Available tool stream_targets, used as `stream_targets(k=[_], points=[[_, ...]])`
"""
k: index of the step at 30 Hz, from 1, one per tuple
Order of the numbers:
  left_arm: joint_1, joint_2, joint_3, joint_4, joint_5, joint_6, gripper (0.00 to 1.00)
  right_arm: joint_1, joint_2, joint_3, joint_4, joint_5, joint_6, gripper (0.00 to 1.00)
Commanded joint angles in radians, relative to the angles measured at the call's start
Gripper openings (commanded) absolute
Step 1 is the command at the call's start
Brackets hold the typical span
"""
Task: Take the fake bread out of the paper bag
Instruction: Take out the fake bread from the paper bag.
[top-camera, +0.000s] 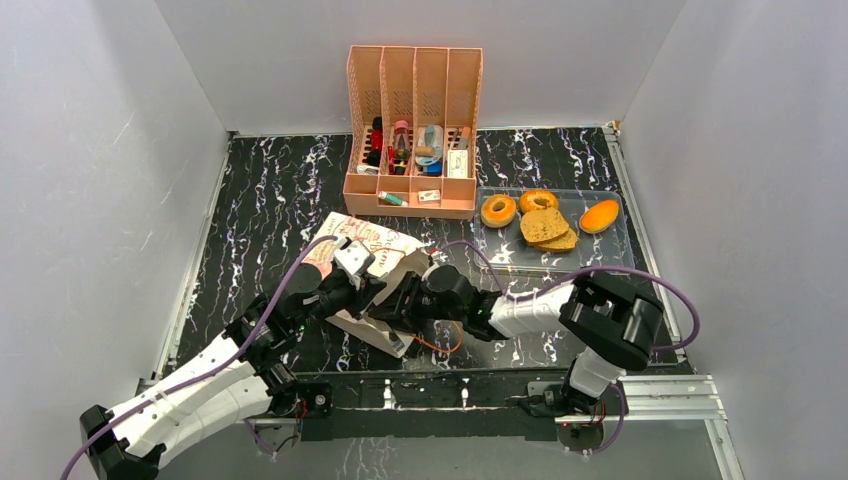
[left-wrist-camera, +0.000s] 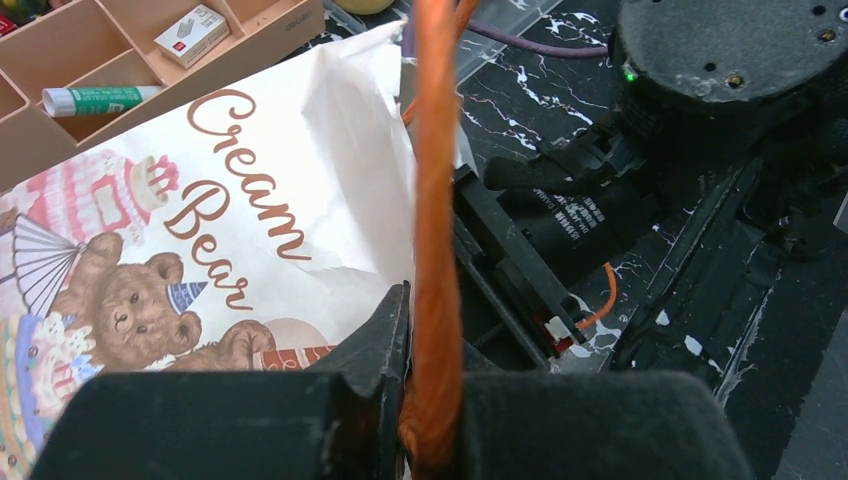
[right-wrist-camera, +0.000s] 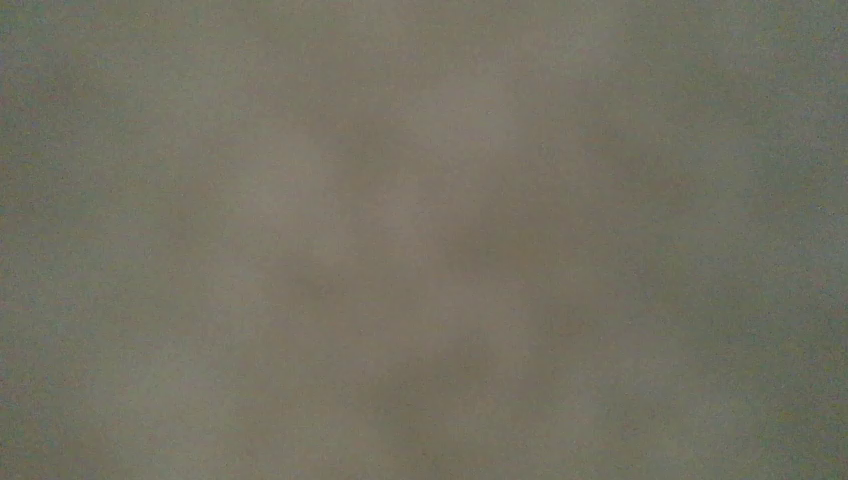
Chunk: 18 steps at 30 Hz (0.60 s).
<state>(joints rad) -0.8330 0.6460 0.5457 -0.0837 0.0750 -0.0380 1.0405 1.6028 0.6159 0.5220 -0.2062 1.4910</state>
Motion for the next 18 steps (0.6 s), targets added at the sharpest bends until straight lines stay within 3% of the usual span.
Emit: stream_targets(k=[1,11,18], points=[[-0.002,-0.022,0.011,0.043,0.062,-0.014,0.0,-0.001,0.03,0.083,0.115,-0.025,-0.029,0.39],[-0.001,-0.023,0.013,0.035,0.074,-0.022,0.0,-0.031,0.127,0.13,0.178,-0.105,-0.032,0.35],[-0.002,-0.042,0.009,0.017,0.019,-0.033,0.0,-0.048,0.121,0.092,0.218,-0.113,-0.029,0.11]])
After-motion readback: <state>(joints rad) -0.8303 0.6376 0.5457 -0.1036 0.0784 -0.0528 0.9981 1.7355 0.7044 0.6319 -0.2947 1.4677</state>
